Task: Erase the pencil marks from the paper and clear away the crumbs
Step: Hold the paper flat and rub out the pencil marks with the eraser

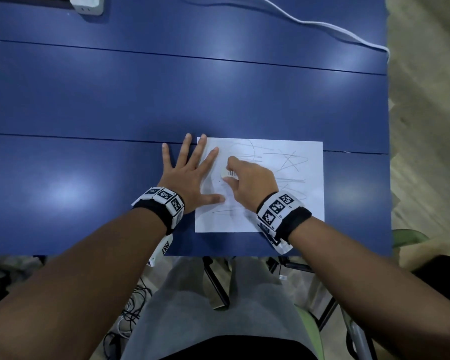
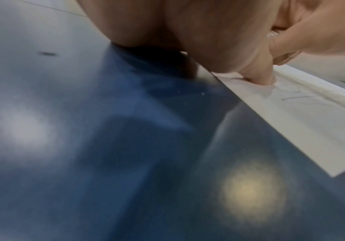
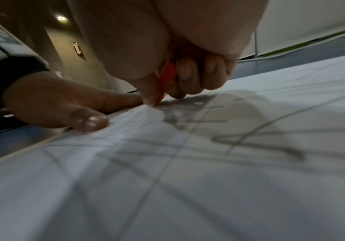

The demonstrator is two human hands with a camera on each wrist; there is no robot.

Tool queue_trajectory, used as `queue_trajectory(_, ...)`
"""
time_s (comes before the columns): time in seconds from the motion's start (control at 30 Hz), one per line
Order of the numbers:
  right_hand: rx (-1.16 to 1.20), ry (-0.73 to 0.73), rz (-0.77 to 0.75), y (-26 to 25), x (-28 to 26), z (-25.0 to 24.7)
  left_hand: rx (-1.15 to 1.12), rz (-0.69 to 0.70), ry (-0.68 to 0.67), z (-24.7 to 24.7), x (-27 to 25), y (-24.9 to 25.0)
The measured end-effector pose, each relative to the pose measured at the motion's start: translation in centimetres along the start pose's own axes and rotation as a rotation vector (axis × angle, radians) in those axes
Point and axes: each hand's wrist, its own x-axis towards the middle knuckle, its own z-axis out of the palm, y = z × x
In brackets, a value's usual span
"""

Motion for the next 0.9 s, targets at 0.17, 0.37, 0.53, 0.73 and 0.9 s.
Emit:
queue_trajectory(0.17,0.07,0.07,0.055,-0.2,0.0,0.0,0.014,-0.001,-0.003,-0.1,0.0,0.1)
queue_trajectory(0.37,0.028,0.043,0.027,0.1,1.0,-0.7,-0.01,-0.003,-0.003,0.0,0.1,0.1)
queue_trajectory(0.53,0.035,-0.019,-0.054,-0.9,0.1,0.1,0.018,0.003,-0.015,-0.2,0.0,0.1)
queue_trajectory(0.73,0.072,0.053,0.049,-0.2,0.9,-0.4,0.01,-0.002,-0.018,-0.3,-0.1,0.1)
queue_trajectory(0.9,0.041,-0.035,-0.026,-0.7,-0.2,0.2,0.007,-0.001,-0.005,-0.3,-0.1,0.2)
